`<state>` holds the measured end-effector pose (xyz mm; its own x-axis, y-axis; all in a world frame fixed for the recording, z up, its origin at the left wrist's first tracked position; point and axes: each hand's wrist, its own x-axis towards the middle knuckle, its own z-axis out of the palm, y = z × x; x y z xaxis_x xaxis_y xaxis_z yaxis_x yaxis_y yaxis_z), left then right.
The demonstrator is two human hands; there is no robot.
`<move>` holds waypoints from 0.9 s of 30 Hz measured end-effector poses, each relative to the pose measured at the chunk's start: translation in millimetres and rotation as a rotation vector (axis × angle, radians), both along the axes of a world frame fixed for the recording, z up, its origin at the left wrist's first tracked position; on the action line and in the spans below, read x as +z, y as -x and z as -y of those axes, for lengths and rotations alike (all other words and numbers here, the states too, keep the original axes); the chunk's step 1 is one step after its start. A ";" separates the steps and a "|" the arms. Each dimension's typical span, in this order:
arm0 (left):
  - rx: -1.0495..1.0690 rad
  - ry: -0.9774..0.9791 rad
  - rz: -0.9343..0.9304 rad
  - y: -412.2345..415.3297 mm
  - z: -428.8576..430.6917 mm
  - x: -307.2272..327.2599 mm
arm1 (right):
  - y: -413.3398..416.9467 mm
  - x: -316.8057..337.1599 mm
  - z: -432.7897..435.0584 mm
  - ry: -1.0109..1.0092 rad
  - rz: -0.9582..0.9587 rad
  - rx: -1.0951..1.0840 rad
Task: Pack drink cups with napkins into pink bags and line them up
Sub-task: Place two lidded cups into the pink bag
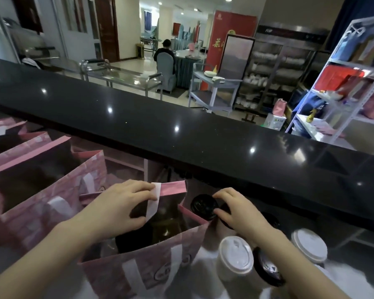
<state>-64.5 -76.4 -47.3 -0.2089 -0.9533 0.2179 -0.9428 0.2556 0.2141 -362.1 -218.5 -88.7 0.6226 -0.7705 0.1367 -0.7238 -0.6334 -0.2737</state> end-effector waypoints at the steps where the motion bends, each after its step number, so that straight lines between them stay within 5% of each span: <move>1: 0.017 0.008 0.060 2.9 -0.8 -1.2 | -2.8 -7.7 11.0 -0.019 -0.103 0.019; 8: 0.245 -0.173 0.270 9.1 -20.5 -21.1 | -41.0 -42.2 59.2 -0.165 -0.389 0.102; 11: 0.276 -0.240 0.257 9.7 -31.6 -27.7 | -52.6 -45.8 63.4 -0.252 -0.318 0.143; 16: 0.255 -0.252 0.263 14.9 -30.4 -34.9 | -52.3 -31.9 39.8 -0.122 -0.210 0.217; 27: 0.217 -0.238 0.341 -0.4 -12.5 -31.4 | -24.4 127.7 -23.3 0.226 0.099 0.285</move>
